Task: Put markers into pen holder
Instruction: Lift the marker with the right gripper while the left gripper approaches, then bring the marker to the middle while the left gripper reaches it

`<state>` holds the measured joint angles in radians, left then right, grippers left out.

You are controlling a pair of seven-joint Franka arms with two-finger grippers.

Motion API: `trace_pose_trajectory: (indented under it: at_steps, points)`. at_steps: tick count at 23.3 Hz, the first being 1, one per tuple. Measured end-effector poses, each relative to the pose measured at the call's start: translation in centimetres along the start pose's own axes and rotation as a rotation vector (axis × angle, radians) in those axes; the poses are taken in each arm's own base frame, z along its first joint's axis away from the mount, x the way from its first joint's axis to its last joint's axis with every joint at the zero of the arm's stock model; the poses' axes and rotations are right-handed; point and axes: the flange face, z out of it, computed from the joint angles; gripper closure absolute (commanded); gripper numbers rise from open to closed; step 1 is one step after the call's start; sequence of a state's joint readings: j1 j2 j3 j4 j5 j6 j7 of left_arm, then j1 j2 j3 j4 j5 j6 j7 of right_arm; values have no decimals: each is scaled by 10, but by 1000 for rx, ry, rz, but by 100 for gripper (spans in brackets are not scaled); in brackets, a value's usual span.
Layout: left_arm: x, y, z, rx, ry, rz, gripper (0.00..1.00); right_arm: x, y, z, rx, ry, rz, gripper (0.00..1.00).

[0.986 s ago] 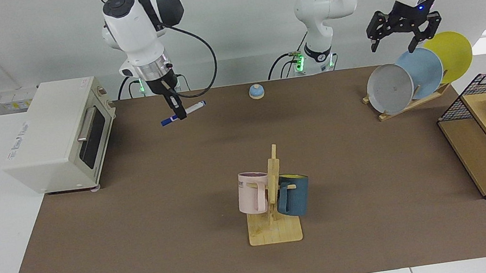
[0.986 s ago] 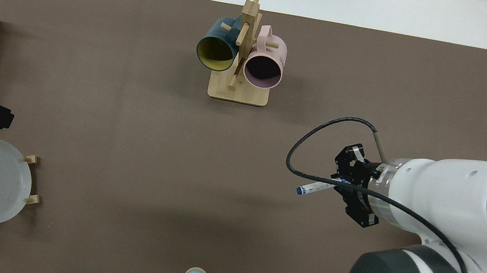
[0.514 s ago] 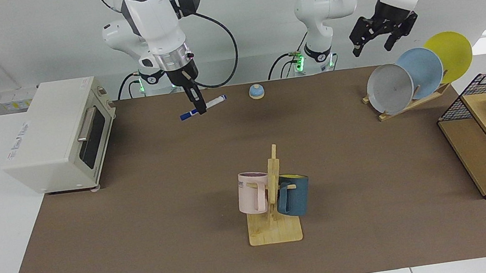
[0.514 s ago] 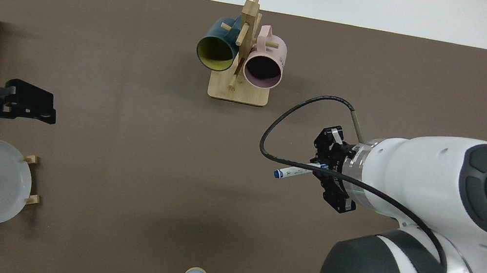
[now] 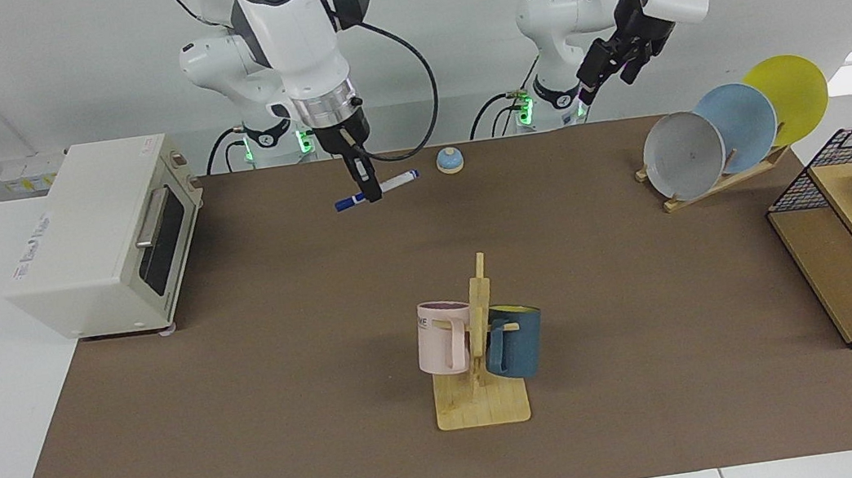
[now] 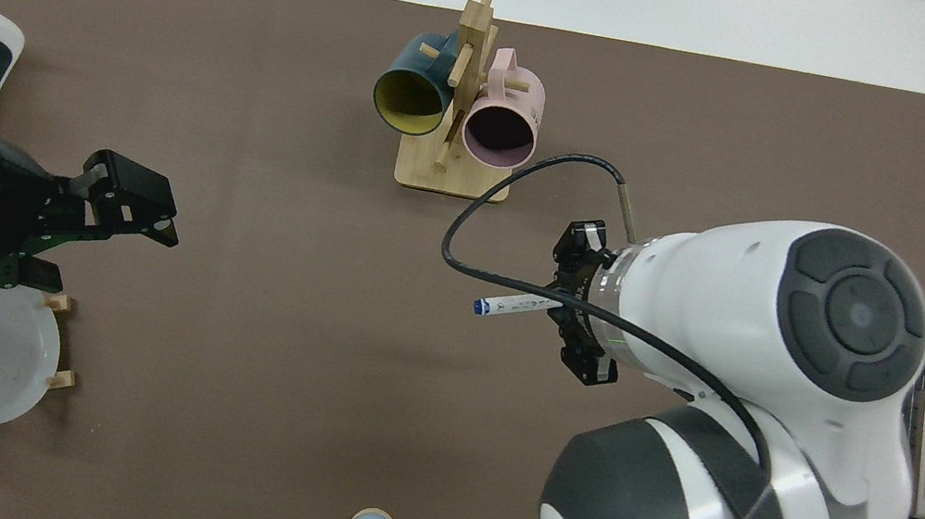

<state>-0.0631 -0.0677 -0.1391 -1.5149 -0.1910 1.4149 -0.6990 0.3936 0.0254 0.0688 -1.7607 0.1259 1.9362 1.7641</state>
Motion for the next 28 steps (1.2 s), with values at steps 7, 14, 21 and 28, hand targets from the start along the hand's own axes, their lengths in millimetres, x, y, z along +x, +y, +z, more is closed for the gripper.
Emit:
trace_pose_trajectory:
  at_steps: [7, 14, 21, 28]
  points:
    - [-2, 5, 4, 2, -9, -36, 0, -28, -13, -1, 1, -11, 10, 100]
    - [-1, 12, 12, 10, -21, -53, 1, -28, -19, -4, 3, -12, 15, 100]
    - [9, 10, 14, 9, -25, -76, 1, -27, -20, -5, 5, -12, 19, 100]
    - [0, 24, 10, -4, -9, 131, 1, -23, -21, -5, 6, -11, 27, 100]
